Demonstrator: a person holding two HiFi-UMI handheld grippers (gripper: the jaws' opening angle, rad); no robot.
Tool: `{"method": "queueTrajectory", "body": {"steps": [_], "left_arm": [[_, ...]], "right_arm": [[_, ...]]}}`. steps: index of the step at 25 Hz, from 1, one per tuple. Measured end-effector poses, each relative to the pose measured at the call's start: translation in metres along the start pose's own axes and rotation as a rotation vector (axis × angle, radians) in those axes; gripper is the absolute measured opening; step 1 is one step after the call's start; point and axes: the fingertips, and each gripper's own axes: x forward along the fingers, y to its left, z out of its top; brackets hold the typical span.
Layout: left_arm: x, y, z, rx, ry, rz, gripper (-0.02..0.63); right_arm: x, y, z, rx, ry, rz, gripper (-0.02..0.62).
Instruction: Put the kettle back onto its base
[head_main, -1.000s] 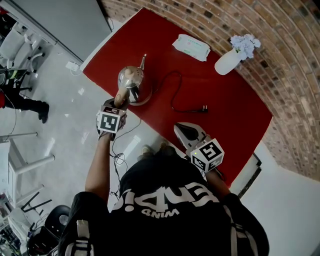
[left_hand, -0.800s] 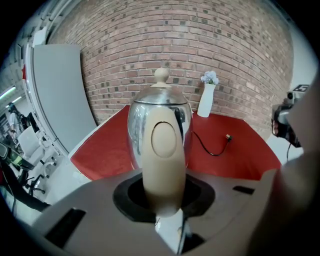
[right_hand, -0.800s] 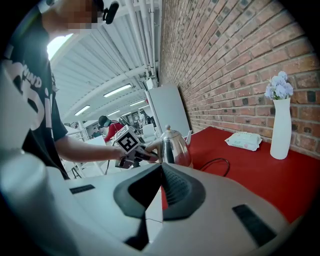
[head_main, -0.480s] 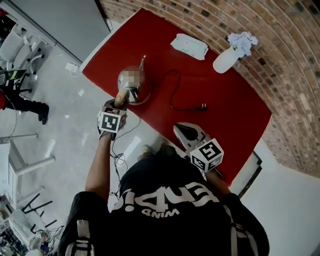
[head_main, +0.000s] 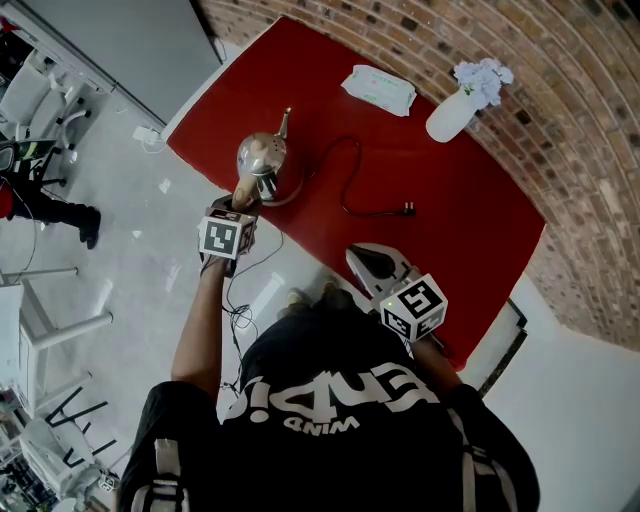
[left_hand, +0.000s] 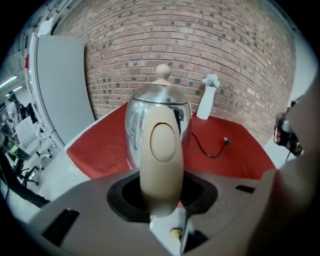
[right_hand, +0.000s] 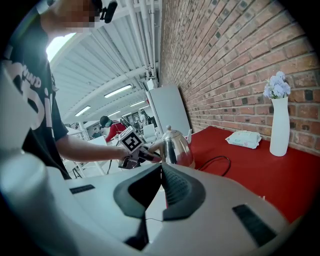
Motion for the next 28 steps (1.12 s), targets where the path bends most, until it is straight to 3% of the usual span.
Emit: {"method": "queueTrajectory", "body": {"steps": [6,16,28], "left_arm": [[0.000,0.001,0.002,0.008,-0.008,-0.002,0.196],[-0.014,-0.003,0.003,0.059,-0.012,0.016,0.212],[-0.065,0.004,0.003,0.083,-0.050,0.104,0.212]], "right_arm": [[-0.005,0.006,-0.003,0.000,0.002,-0.002,0.023],[-0.011,0.015,-0.005,-0.011,0.000,0.009,0.023],[-0.012,0.035,-0.007,-0.036,-0.002,0.047,0.023]]}}
